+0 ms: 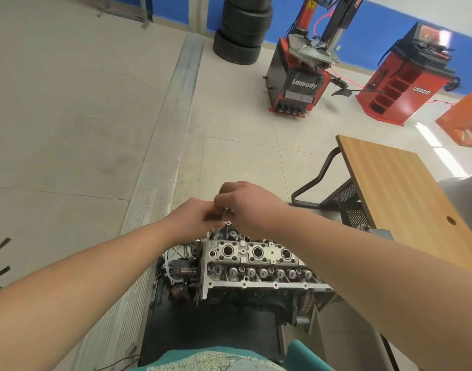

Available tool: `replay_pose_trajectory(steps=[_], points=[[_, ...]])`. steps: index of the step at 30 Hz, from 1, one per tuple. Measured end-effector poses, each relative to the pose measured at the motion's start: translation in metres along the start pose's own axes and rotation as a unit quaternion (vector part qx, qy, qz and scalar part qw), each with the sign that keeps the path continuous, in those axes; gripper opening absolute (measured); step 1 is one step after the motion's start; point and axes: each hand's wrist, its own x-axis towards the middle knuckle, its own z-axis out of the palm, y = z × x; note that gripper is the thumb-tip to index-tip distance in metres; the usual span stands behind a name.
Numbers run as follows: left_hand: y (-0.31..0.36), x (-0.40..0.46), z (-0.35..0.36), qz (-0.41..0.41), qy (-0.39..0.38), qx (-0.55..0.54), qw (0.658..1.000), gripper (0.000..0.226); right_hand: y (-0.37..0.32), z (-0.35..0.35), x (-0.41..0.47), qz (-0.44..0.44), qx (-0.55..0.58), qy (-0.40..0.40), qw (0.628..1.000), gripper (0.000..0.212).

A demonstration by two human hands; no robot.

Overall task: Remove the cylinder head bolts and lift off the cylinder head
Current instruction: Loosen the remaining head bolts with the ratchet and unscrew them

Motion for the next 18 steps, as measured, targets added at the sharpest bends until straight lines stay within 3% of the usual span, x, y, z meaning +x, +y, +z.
replay_pose_trajectory(steps=[2, 4, 7, 11, 13, 16, 18], points=[[0.001, 0.000, 0.000, -0.005, 0.034, -0.008, 0.999, 0.021, -0.003, -0.002, 0.002, 0.081, 0.018, 0.015, 0.996, 0.037], [0.000, 0.001, 0.002, -0.022, 0.068, -0.053, 0.996, 0.016, -0.005, 0.001, 0.008, 0.164, -0.032, -0.009, 0.986, 0.042], [0.003, 0.002, 0.005, -0.006, 0.071, -0.067, 0.995, 0.023, -0.010, 0.004, 0.009, 0.127, -0.044, -0.041, 0.990, 0.009], [-0.003, 0.000, 0.001, 0.016, 0.002, -0.042, 0.999, 0.025, -0.001, -0.003, 0.002, 0.020, -0.007, -0.036, 0.999, 0.023], [-0.004, 0.001, -0.001, 0.016, 0.005, -0.015, 1.000, 0.025, -0.003, -0.005, 0.000, 0.033, 0.026, -0.008, 0.999, 0.023], [-0.001, 0.002, -0.001, 0.001, 0.039, -0.021, 0.999, 0.009, -0.009, -0.002, 0.005, 0.129, -0.006, -0.005, 0.992, 0.041], [0.000, 0.003, 0.002, 0.004, 0.060, -0.052, 0.997, 0.023, -0.012, 0.002, 0.008, 0.164, -0.058, -0.009, 0.985, 0.032]])
